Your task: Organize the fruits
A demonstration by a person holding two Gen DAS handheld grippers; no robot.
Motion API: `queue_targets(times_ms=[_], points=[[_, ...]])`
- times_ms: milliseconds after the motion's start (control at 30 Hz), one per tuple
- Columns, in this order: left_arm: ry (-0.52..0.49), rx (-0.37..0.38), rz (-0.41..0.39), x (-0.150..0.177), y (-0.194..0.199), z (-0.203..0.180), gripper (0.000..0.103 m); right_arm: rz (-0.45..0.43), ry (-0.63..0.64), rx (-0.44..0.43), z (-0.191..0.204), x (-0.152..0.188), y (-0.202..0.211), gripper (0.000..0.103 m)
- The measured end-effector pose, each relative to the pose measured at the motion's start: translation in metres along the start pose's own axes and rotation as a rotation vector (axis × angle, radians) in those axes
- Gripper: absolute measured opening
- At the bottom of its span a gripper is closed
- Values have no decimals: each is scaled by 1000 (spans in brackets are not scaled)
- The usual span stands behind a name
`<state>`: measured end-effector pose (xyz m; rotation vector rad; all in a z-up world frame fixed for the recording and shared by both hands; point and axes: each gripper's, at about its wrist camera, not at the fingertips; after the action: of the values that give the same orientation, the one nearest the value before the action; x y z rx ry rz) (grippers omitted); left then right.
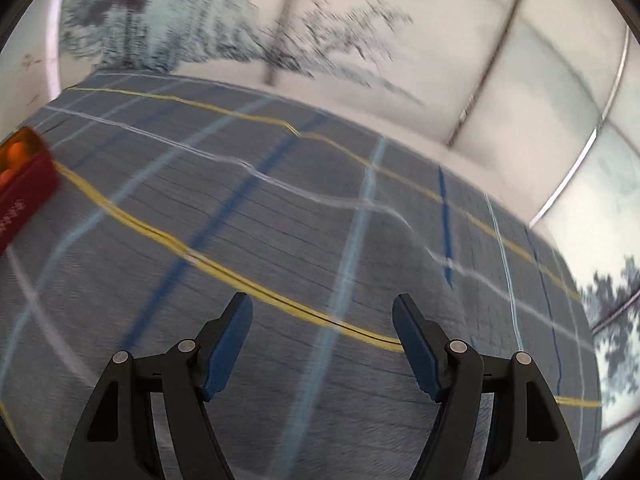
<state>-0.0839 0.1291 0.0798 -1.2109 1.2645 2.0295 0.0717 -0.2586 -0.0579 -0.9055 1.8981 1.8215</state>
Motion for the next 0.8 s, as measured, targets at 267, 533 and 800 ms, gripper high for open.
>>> queue_targets(times_ms=[267,533,800], points=[[-74,-40,12,1,1,-19,103,55,-141,-108,-51,1,-29,93],[-105,-71,10,3,1,-25,103,67,-195,-163,-76,-12,-61,103],[-91,-78,-10,-2,6,-19,103,66,-184,-169,-74,-13,-62,103]])
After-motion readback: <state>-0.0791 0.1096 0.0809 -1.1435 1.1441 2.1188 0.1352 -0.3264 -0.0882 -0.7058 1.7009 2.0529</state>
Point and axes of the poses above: each gripper's, at about its wrist camera, not at the fingertips, and y roughly against the way its jaws point, z to its left, x to its underside, and after that the axes turned 8 degrees about -x, right-handed
